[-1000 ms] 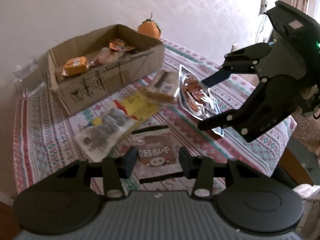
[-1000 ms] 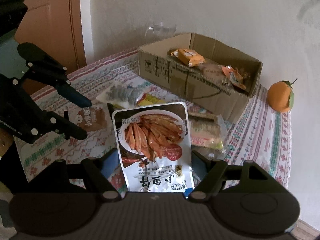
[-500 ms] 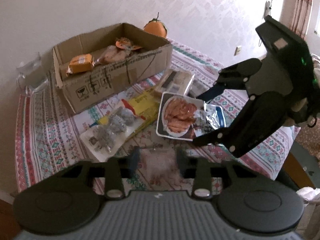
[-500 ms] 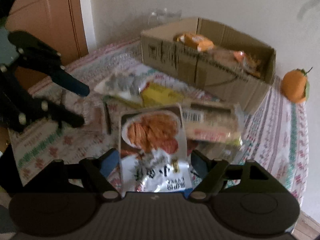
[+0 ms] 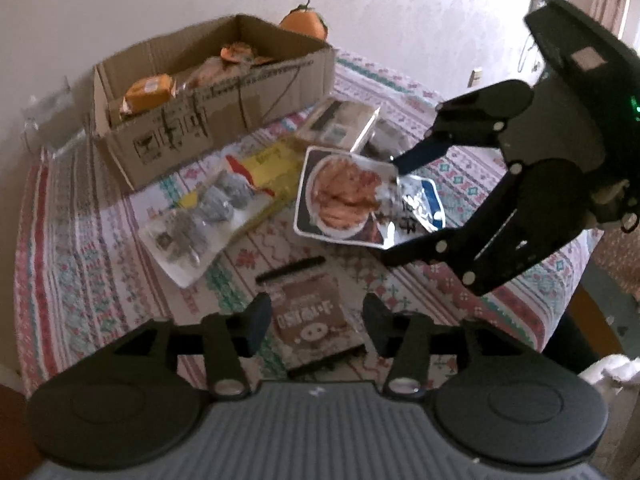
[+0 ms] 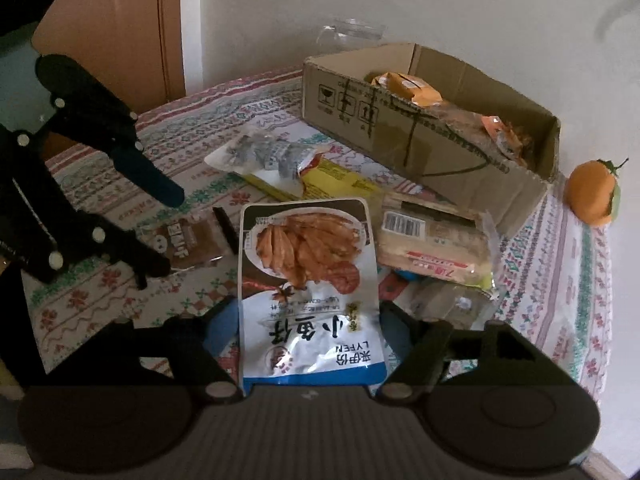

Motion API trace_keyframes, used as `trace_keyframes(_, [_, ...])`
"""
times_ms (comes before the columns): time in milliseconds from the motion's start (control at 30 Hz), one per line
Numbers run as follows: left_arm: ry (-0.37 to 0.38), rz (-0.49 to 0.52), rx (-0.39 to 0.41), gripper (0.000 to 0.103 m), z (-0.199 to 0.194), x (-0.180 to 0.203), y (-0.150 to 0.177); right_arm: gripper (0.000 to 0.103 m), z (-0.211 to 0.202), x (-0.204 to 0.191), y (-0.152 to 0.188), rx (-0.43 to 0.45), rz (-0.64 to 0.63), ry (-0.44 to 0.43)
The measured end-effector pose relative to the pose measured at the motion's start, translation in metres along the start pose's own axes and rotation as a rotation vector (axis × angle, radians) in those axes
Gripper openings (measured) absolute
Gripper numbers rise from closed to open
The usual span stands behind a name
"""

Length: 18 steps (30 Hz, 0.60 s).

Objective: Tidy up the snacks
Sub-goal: 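Lift the fish-snack pack with the right tool while the left tool lifts the brown pack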

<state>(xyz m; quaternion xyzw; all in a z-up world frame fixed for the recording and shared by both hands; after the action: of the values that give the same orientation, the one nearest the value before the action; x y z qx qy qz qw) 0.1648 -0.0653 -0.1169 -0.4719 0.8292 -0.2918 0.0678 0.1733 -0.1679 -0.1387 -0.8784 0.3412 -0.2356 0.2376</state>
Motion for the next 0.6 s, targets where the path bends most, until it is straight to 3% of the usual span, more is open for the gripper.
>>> trace_keyframes(167, [-0.041,-0.083,-0.006,0.053,0.008,-0.006,0.007,0.079,-0.013,0.0,0.0,0.03,0.032,0.002])
trace_keyframes(333, [-0.098,-0.155,0.044,0.048,0.008,-0.002,0.009,0.079,-0.019,0.002,0.001,0.043,0.043,0.015])
trace_keyframes(600, [-0.091,-0.159,0.046,0.043,0.003,0.0,0.007,0.08,-0.026,0.006,0.002,0.061,0.061,0.019])
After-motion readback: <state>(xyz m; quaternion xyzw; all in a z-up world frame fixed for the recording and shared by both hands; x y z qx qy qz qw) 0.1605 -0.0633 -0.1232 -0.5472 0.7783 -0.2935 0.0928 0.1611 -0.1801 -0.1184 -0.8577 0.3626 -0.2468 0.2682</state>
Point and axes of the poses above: each gripper's, at about its wrist camera, not at the fingertips, and z roughly the way its jaws point, x to its right, y to its underside, the point moved 7 cm from there along z, roughly the way its jaws point, and after that the axes turned 15 degrees about -z, right-handed, at the moved point
